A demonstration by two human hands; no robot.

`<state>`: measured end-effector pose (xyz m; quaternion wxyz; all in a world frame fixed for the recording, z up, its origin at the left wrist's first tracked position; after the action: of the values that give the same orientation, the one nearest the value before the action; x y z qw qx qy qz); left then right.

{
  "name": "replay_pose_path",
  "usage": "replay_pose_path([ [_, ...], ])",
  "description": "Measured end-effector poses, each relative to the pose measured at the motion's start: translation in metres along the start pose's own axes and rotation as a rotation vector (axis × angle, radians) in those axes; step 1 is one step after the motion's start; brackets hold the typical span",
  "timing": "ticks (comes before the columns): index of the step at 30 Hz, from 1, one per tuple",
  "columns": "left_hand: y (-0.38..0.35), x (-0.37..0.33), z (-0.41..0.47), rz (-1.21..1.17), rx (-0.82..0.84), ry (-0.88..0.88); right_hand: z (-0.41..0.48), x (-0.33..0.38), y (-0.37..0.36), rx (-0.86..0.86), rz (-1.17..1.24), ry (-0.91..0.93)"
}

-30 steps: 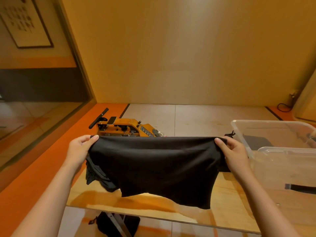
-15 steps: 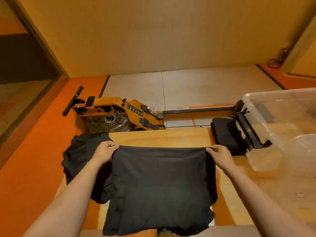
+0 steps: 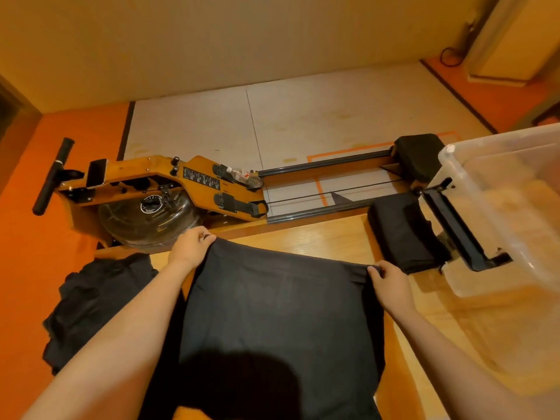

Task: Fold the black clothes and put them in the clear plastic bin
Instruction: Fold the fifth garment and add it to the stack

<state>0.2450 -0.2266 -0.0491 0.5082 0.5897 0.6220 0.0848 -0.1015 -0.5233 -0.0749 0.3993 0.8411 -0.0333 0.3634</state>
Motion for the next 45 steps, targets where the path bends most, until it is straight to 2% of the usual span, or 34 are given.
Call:
replay_pose_path([
  [5,-0.013,-0.055,0.047,0.169,0.059,-0.073,-0.017,-0.027,0.000,-0.061,-0.015,-0.076],
  [11,-0.056,-0.111,0.070,0.296,0.033,-0.118,-0.053,-0.071,0.009,-0.116,0.001,-0.166],
  [14,-0.077,-0.127,0.059,0.306,0.019,-0.202,-0.066,-0.085,0.016,-0.119,-0.010,-0.196],
  [17,-0.083,-0.127,0.032,0.267,-0.073,-0.257,-0.078,-0.081,0.025,-0.180,-0.082,-0.204],
  [20,-0.104,-0.110,-0.025,0.185,-0.174,-0.225,-0.089,-0.046,0.023,-0.285,-0.279,-0.043],
  [24,-0.187,-0.088,-0.130,0.230,-0.172,-0.233,-0.090,0.012,-0.024,-0.161,-0.566,0.340],
  [27,-0.246,-0.073,-0.181,0.242,-0.054,-0.140,-0.080,0.018,-0.061,-0.008,-0.739,0.478],
  [30,-0.276,-0.060,-0.206,0.268,-0.029,-0.048,-0.078,-0.015,-0.079,0.163,-0.824,0.374],
  [32,-0.281,-0.058,-0.210,0.316,-0.022,-0.039,-0.086,-0.038,-0.081,0.197,-0.787,0.342],
  [38,-0.273,-0.052,-0.208,0.603,0.032,-0.297,-0.133,-0.082,-0.076,0.099,-0.656,0.162],
  [41,-0.270,-0.042,-0.215,0.598,0.044,-0.290,-0.150,-0.077,-0.077,0.059,-0.647,0.200],
  [45,-0.274,-0.018,-0.244,0.582,0.061,-0.178,-0.158,-0.076,-0.080,0.088,-0.778,0.323],
])
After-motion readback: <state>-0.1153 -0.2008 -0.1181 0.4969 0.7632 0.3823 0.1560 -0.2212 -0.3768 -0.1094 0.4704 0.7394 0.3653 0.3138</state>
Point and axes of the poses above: each hand's wrist, its own z-axis towards the middle knuckle, its own y-axis out of the back of the hand, x = y × z, the point moved 10 cm from there along z, towards the middle knuckle, and after that the axes turned 12 degrees about x, right-handed, at the moved point
